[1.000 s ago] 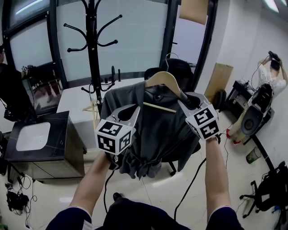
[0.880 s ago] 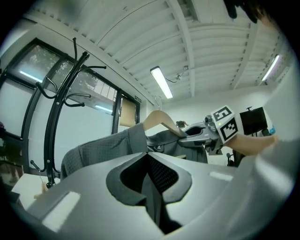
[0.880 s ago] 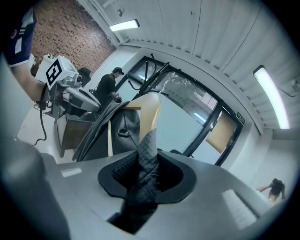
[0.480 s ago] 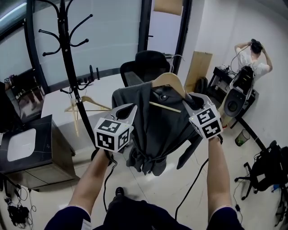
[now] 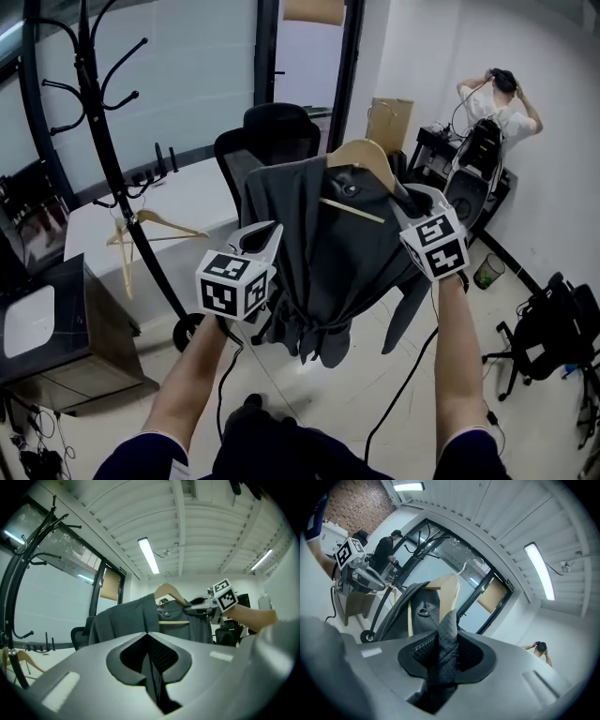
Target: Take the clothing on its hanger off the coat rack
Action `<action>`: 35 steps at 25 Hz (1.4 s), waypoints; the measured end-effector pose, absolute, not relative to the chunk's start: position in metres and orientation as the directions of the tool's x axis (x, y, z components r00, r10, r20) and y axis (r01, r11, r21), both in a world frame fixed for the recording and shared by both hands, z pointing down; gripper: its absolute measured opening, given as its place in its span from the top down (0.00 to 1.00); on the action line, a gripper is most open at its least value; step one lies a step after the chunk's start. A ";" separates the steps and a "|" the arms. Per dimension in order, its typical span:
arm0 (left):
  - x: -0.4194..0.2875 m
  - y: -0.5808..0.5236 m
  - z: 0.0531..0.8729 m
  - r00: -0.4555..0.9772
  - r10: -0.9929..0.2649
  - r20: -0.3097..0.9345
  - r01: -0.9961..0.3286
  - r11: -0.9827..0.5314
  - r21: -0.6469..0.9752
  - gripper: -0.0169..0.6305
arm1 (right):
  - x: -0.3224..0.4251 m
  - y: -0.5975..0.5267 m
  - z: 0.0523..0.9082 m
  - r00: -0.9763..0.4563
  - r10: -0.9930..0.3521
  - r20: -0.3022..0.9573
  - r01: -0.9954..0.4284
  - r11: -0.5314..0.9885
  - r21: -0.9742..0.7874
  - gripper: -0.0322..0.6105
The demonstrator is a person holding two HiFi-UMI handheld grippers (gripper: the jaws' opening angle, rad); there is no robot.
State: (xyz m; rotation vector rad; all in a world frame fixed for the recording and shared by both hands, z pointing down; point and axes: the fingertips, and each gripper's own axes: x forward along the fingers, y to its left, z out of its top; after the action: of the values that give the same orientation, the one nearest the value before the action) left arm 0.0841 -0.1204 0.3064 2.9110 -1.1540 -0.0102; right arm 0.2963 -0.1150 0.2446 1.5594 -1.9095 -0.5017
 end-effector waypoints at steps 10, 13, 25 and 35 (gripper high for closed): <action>0.104 -0.160 0.313 0.739 -0.673 0.024 -0.673 -0.739 0.007 0.95 | 0.336 -0.162 0.220 -0.064 -0.982 0.179 -0.748 0.166 0.642 0.80; 0.104 -0.182 0.315 0.739 -0.673 0.022 -0.673 -0.739 0.017 0.95 | 0.339 -0.183 0.208 -0.053 -0.985 0.165 -0.747 0.148 0.648 0.80; 0.082 -0.311 0.322 0.749 -0.663 0.013 -0.663 -0.748 0.034 0.95 | 0.326 -0.301 0.188 -0.005 -0.989 0.150 -0.736 0.105 0.669 0.80; 0.072 -0.376 0.327 0.740 -0.672 0.017 -0.672 -0.739 0.047 0.95 | 0.319 -0.382 0.191 -0.010 -0.988 0.151 -0.732 0.111 0.673 0.79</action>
State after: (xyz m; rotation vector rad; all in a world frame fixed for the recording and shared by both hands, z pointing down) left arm 0.0720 -0.3764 0.3272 2.8836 -1.1150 -0.0018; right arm 0.3186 -0.3816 0.1911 1.6752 -1.7970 -0.5538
